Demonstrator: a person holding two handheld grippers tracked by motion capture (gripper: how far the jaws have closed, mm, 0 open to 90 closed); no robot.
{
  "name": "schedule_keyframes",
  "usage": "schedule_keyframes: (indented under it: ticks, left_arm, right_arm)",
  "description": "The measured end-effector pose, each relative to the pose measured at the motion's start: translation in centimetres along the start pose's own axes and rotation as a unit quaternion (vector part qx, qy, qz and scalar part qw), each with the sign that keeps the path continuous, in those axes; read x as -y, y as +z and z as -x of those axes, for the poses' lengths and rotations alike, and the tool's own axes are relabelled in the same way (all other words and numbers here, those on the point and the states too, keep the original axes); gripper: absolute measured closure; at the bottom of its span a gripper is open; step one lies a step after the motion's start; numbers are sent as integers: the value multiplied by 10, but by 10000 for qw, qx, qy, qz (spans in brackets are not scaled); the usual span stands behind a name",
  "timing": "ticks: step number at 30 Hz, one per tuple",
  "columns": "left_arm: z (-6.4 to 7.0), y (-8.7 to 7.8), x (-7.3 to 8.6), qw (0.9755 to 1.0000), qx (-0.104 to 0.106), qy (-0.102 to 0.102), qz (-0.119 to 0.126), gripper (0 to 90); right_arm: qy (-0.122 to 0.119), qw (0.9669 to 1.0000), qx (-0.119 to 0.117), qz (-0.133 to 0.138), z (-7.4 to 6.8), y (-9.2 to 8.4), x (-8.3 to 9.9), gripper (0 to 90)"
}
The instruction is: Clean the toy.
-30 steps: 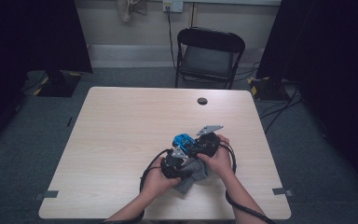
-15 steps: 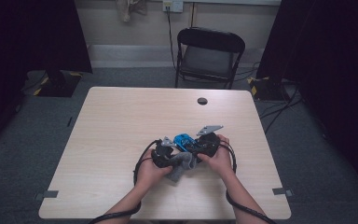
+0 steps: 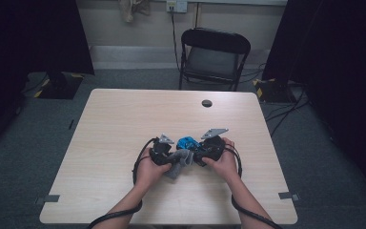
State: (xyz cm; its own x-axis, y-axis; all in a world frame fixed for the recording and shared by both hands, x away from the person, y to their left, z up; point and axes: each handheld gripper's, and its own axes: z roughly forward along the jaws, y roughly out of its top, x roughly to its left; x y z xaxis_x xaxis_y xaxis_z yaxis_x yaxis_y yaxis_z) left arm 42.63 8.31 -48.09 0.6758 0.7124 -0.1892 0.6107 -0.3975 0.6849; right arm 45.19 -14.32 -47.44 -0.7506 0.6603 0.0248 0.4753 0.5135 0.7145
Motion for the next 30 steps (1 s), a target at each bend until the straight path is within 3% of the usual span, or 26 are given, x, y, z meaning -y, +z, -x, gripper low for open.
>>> schedule_keyframes:
  ticks: [13,17,30]
  left_arm:
    - [-11,-2,-2,9999,-50,-136,28,746]
    - [-18,-5,-2,9996,-207,-200,31,747]
    - [-28,-6,-6,9988,-365,-332,14,747]
  right_arm:
    - [10,10000,3,32,0,0,1,437]
    - [9,10000,-3,21,0,-1,1,437]
    - [13,10000,-1,16,0,-1,1,437]
